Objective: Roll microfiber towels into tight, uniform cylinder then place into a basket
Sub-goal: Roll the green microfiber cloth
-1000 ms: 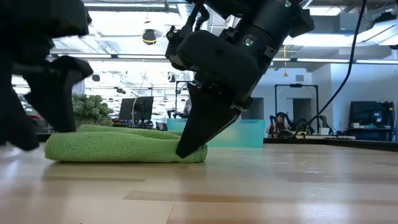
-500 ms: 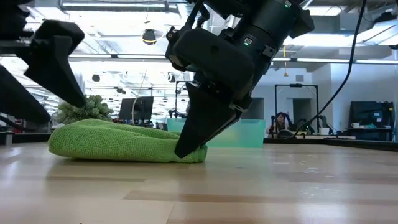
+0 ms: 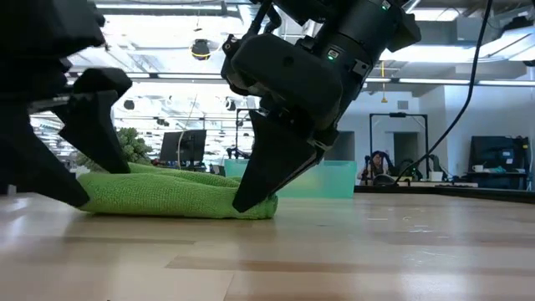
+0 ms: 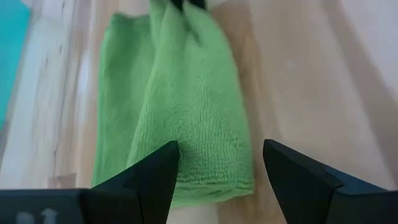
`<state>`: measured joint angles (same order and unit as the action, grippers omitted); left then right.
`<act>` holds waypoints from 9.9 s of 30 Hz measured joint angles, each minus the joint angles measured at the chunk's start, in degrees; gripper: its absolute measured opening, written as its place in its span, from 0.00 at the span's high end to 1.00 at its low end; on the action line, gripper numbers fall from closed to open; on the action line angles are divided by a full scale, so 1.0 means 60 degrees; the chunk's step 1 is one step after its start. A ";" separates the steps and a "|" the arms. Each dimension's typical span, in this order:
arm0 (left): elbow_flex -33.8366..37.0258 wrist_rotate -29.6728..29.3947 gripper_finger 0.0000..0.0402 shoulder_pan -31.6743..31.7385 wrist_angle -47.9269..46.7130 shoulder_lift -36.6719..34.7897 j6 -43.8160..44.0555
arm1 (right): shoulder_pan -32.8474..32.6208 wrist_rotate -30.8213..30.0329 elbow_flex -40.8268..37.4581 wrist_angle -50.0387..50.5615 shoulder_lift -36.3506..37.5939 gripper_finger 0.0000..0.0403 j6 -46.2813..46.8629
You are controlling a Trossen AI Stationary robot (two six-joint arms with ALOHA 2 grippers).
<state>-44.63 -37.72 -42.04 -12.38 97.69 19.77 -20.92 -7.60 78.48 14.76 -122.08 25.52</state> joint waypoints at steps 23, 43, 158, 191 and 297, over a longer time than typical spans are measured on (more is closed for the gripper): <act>0.0451 0.2005 0.96 0.0920 0.0574 -0.0063 0.2088 | -0.0187 0.1236 0.0007 -0.0230 -0.0007 0.96 0.0864; 0.0119 0.8184 0.96 0.2683 0.0261 -0.1410 0.6354 | -0.0428 0.5393 0.0000 -0.2587 -0.0040 0.94 0.2769; 0.0424 0.4718 0.67 0.1866 0.1171 -0.1431 0.1207 | 0.0884 0.1262 0.1103 0.1132 -0.0576 0.94 0.3250; 0.0385 0.4591 0.75 0.1985 -0.0843 -0.0817 0.5326 | 0.0977 0.1979 0.1089 0.0537 -0.0528 0.76 0.2686; 0.0425 0.4421 0.76 0.1936 -0.0347 -0.1082 0.4259 | 0.1146 0.2404 -0.1082 -0.3417 -0.0437 0.95 0.1215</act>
<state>-42.09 -11.20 -30.43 -14.46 91.20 45.33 -14.04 6.82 71.99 -5.74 -124.70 32.81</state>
